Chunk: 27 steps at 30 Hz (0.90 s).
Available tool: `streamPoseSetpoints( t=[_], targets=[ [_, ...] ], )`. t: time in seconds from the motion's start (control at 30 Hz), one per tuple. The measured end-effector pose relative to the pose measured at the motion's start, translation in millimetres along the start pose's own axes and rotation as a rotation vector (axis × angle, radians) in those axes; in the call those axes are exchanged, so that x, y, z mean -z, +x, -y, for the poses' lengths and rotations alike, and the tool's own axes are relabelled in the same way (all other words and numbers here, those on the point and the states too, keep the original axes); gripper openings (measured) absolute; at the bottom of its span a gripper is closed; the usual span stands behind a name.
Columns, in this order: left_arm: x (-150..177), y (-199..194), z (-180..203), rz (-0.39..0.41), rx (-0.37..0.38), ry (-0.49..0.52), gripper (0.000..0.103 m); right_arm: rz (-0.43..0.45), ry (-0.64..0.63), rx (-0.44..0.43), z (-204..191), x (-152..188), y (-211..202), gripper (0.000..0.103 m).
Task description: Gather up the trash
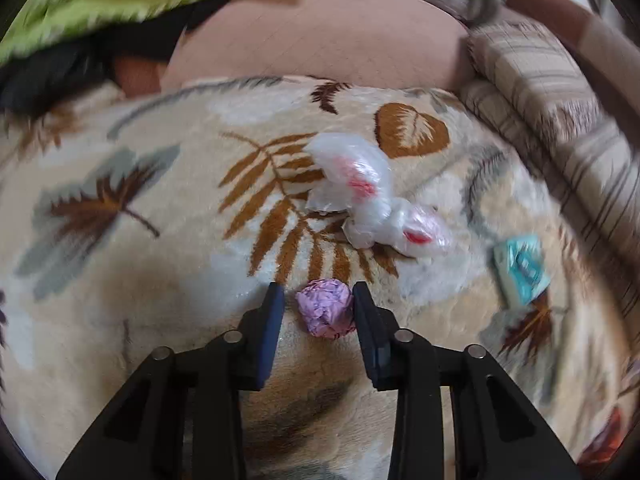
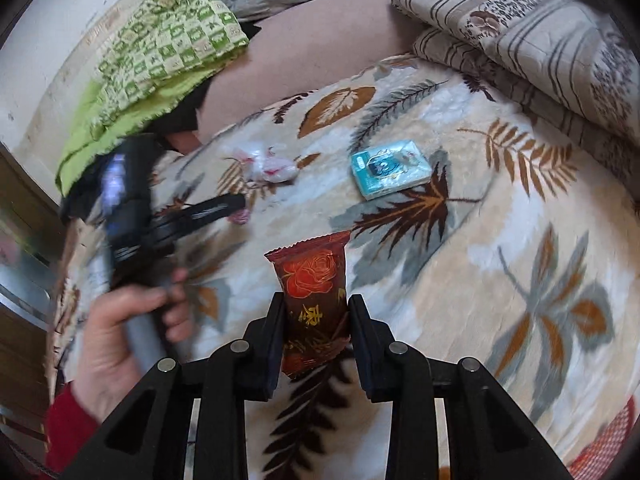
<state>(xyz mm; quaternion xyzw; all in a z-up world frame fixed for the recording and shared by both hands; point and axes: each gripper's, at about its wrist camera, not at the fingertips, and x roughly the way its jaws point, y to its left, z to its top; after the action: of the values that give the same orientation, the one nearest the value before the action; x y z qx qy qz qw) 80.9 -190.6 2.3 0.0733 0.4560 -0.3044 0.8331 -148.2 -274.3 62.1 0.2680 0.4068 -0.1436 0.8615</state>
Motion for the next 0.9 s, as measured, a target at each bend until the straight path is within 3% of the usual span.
streamPoseSetpoints(
  t=[0.2, 0.47, 0.67, 0.77, 0.9],
  targets=[
    [22, -33, 10, 0.040, -0.015, 0.059, 0.024, 0.023, 0.001, 0.012, -6, 11, -10, 0.033],
    [55, -126, 8, 0.133, 0.062, 0.058, 0.024, 0.103, 0.024, 0.050, 4, 42, -52, 0.033],
    [110, -176, 18, 0.151, 0.008, 0.095, 0.024, 0.102, 0.062, 0.030, 18, 68, -62, 0.033],
    [139, -183, 19, 0.169, -0.051, 0.093, 0.024, 0.115, 0.029, 0.066, 18, 67, -60, 0.033],
    [154, -173, 21, 0.153, -0.065, 0.108, 0.024, 0.111, 0.013, 0.067, 17, 67, -53, 0.033]
  ],
)
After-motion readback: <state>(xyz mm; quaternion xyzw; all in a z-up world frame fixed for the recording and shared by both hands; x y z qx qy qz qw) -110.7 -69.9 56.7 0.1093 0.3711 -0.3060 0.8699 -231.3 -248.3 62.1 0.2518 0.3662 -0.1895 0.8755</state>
